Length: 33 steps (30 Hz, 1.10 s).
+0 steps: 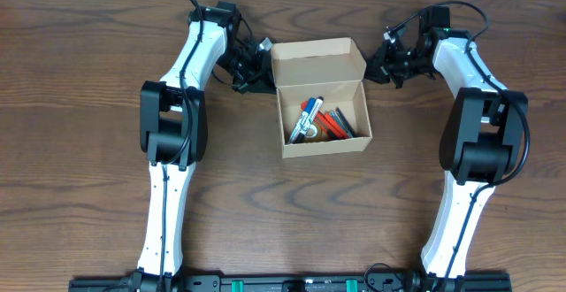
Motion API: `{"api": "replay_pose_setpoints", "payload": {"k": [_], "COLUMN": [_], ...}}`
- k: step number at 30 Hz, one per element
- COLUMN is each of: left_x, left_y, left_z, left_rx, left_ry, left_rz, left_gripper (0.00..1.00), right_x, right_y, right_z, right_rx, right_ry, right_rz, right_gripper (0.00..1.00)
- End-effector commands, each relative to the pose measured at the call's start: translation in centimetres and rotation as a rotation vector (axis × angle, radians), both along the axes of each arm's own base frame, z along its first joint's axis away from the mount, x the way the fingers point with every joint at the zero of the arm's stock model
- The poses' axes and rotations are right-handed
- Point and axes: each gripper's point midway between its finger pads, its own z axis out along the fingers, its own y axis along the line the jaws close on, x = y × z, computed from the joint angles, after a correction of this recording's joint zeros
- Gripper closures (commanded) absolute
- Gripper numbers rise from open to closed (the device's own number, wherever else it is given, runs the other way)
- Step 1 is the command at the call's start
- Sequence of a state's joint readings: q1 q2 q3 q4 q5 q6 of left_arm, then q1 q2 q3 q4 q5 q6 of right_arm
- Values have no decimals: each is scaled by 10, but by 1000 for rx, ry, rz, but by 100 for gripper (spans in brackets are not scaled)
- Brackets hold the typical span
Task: Pack container
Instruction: 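Move both grippers to the box's folded-back lid flaps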
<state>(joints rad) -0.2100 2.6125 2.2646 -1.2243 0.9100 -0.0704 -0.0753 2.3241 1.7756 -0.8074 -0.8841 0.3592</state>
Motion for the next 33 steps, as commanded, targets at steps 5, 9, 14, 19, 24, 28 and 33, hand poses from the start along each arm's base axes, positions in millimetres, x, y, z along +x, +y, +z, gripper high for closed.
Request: {"api": "replay_pose_setpoints", "payload": {"k": [5, 9, 14, 19, 24, 28, 33], "left_x": [12, 16, 20, 22, 23, 22, 20], "left_y": [9, 13, 9, 7, 7, 4, -1], "left_z": [3, 4, 9, 10, 9, 12, 12], "left_rx": [-16, -18, -54, -59, -53, -71, -72], "left_ry": [-41, -51, -65, -59, -60, -51, -54], "left_rz": [19, 28, 30, 45, 50, 52, 43], "left_gripper": [94, 94, 94, 94, 94, 94, 94], "right_x": [2, 4, 4, 4, 5, 4, 6], "right_y": [-15, -23, -26, -26, -25, -16, 0], "right_z": [-3, -3, -2, -2, -2, 3, 6], "right_rx": [28, 29, 39, 41, 42, 74, 89], "right_ry": [-1, -2, -3, 6, 4, 0, -10], "right_rz": [-26, -43, -49, -55, -56, -39, -19], "right_gripper": [98, 98, 98, 99, 98, 98, 99]}}
